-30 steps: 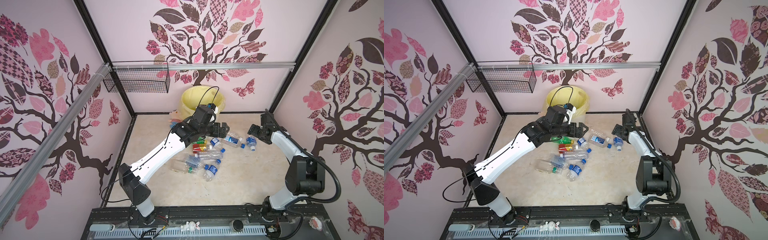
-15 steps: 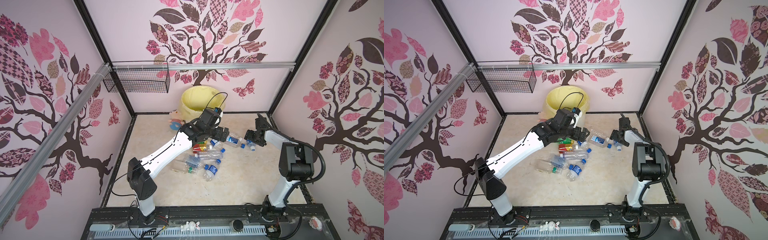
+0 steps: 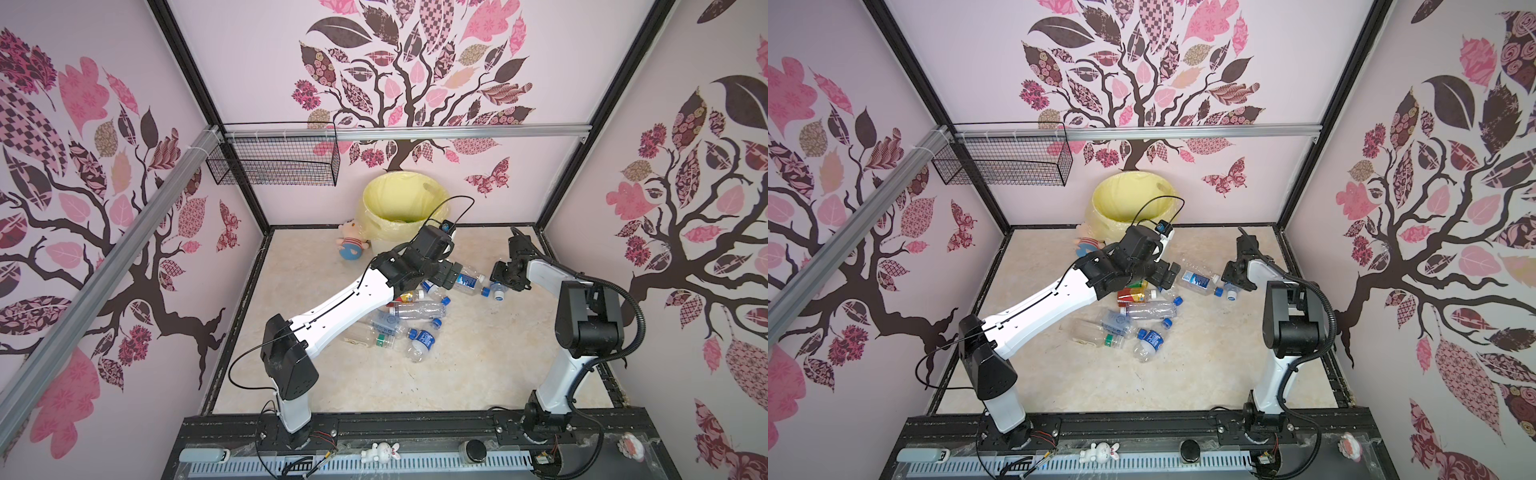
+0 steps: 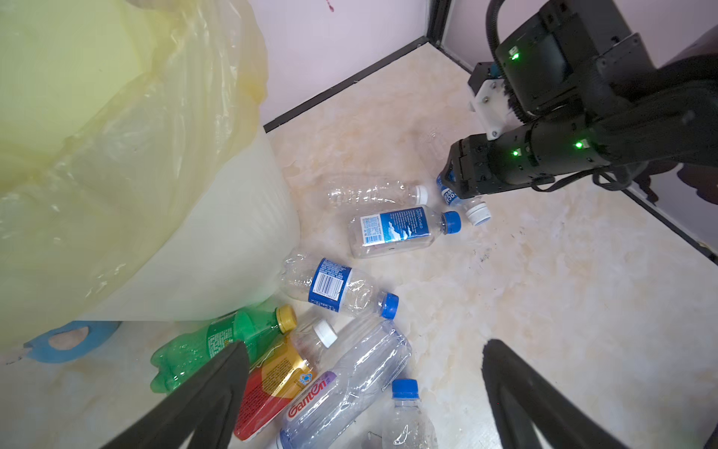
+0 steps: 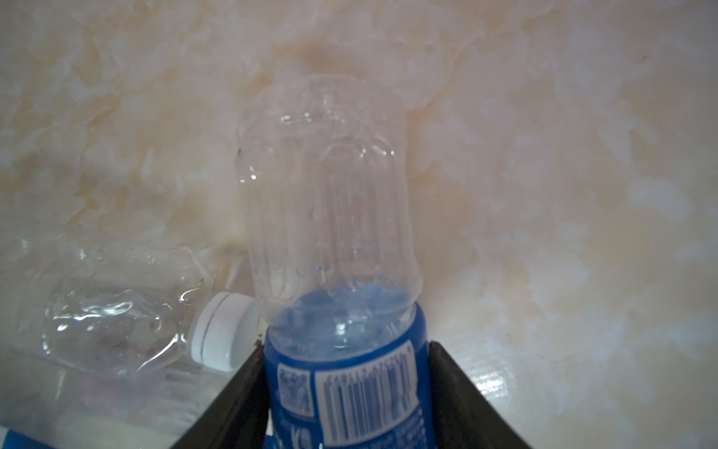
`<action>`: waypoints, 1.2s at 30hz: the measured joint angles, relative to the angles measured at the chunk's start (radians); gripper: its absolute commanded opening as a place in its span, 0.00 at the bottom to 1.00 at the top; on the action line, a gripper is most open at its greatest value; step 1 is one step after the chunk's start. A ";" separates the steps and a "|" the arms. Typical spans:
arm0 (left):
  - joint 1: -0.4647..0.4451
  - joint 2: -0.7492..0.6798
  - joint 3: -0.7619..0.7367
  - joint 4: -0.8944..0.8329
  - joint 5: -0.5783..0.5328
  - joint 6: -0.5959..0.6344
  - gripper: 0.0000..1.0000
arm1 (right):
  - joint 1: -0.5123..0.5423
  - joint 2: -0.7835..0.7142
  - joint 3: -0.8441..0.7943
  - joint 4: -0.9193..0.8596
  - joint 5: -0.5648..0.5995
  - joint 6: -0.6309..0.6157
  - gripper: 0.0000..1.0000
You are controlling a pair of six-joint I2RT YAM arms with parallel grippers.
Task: Throw the plastic bottles in the bin
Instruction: 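Lower right gripper onto blue-label water bottle and close while left arm approaches, then lift the blue-label bottle with right gripper toward the left gripper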
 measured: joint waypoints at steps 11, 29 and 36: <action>0.000 0.001 0.019 -0.060 -0.035 -0.174 0.97 | 0.000 -0.008 0.000 -0.023 -0.015 0.014 0.46; 0.069 -0.014 0.225 -0.243 0.129 -0.472 0.97 | 0.012 -0.205 0.002 -0.135 -0.124 0.083 0.43; 0.142 -0.014 0.225 -0.252 0.216 -0.539 0.97 | 0.161 -0.257 0.020 -0.164 -0.142 0.123 0.43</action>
